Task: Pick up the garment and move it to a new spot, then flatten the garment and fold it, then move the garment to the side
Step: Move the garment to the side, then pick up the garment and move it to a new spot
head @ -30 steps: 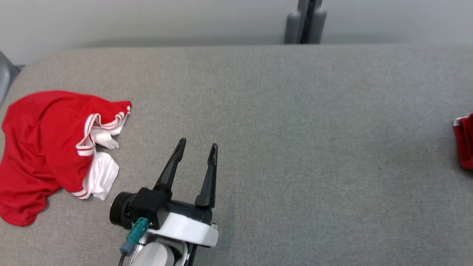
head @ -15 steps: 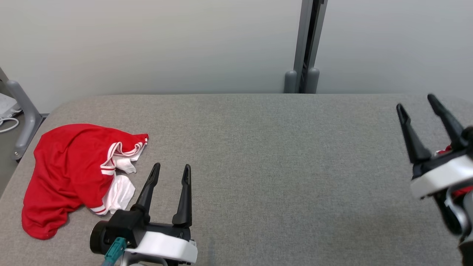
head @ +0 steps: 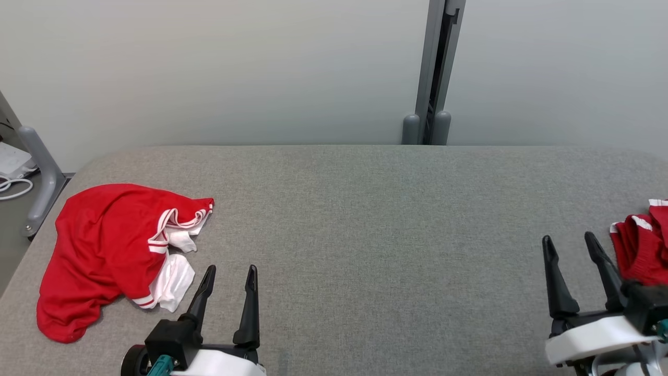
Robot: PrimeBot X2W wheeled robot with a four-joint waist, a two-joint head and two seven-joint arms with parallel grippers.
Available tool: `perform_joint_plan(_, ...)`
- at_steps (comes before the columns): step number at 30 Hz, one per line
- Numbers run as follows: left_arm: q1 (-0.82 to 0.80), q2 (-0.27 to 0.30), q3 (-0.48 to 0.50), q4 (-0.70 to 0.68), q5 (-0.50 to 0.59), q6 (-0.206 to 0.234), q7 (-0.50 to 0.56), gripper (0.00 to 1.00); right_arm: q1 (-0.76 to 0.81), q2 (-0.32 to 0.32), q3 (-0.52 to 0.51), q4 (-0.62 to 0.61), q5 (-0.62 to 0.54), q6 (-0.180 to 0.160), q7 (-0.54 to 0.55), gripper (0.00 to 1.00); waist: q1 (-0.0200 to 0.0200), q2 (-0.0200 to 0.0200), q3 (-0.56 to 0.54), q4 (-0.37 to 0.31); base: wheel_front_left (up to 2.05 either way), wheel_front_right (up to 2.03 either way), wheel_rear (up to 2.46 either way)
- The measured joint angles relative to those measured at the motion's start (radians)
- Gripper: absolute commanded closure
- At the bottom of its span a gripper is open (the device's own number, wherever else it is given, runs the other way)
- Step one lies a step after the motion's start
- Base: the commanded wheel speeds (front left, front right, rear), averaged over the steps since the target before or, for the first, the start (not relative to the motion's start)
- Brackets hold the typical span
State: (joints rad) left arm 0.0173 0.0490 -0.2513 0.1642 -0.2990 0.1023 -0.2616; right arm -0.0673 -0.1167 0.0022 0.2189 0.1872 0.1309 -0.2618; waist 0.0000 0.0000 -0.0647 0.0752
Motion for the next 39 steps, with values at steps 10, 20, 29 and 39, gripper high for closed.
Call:
perform_joint_plan(10,0.0,0.0,-0.011,0.009,0.003,-0.005,0.0,0.0,0.021,0.021,-0.003,-0.007,-0.031,0.0,0.0,0.0,0.0,0.0,0.003,-0.006,0.0,0.0,0.0)
perform_joint_plan(20,0.0,0.0,-0.014,0.007,0.003,-0.005,0.0,0.0,0.021,0.024,-0.002,-0.01,-0.036,0.0,0.0,0.0,0.0,0.0,0.008,-0.008,0.0,0.0,0.0)
perform_joint_plan(29,0.0,0.0,-0.019,0.009,0.003,-0.006,0.0,0.0,0.027,0.023,-0.002,-0.009,-0.036,0.0,0.0,0.0,0.0,0.0,0.008,-0.003,0.0,0.0,0.0)
perform_joint_plan(39,0.0,0.0,-0.023,0.011,0.003,-0.006,0.0,0.0,0.027,0.023,0.002,-0.002,-0.026,0.0,0.0,0.0,0.0,0.0,0.006,-0.003,0.0,0.0,0.0)
